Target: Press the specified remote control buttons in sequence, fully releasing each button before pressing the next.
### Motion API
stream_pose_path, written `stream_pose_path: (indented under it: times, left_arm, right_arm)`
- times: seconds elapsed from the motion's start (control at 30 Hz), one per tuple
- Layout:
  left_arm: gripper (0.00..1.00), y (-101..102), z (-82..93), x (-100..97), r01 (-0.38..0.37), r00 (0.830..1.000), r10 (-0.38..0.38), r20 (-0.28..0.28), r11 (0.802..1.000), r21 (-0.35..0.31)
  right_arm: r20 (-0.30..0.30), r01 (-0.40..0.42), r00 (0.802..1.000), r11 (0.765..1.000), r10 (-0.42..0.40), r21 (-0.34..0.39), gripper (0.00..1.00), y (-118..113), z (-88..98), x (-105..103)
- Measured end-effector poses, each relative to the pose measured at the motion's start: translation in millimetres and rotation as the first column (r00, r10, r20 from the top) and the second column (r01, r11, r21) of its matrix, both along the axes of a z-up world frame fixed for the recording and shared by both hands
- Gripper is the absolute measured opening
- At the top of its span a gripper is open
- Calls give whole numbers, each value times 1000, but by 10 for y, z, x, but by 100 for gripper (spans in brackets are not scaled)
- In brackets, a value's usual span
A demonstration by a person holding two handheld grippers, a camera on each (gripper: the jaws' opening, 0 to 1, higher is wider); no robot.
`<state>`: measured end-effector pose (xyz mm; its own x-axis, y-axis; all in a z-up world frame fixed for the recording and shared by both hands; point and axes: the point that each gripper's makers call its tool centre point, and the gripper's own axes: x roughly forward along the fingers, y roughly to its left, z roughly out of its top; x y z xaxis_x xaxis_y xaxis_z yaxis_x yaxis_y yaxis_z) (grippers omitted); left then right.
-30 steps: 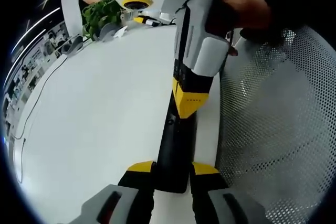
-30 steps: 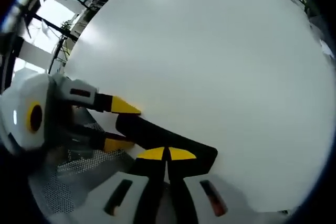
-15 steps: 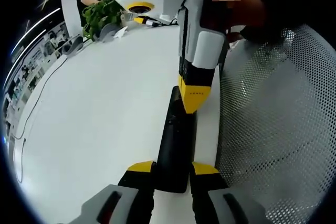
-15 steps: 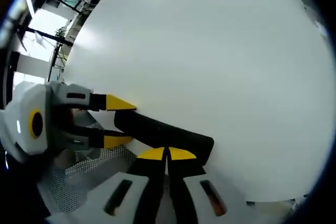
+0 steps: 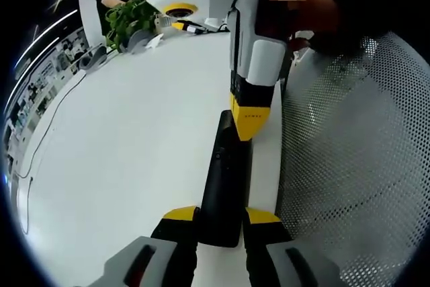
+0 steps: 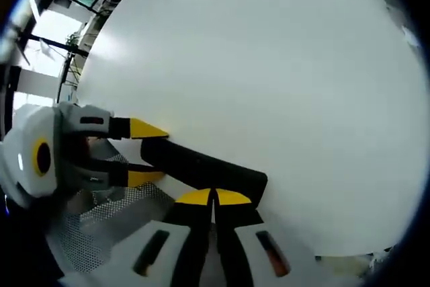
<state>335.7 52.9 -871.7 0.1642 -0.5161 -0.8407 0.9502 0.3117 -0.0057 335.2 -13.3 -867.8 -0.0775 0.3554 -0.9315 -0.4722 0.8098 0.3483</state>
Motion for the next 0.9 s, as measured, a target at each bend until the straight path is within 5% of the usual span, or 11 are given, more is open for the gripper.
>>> stream_pose_path:
  times: [0.23, 0.6, 0.7, 0.9]
  left_arm:
    - [26, -4, -2, 5, -1, 1000, 1, -3, 1000, 1]
    - [26, -6, -1, 2, -1, 1000, 1, 3, 1000, 0]
    - [26, -4, 2, -2, -1, 1000, 1, 3, 1000, 1]
    - [26, -4, 0, -1, -1, 1000, 1, 2, 1000, 1]
  right_arm:
    - [39, -56, 998, 998, 58, -41, 0, 17, -7, 5]
    - [8, 42, 999, 999, -42, 0, 0, -12, 16, 26]
    - [137, 43, 990, 999, -40, -21, 0, -59, 66, 219]
    - [87, 61, 994, 998, -61, 2, 0, -28, 48, 155]
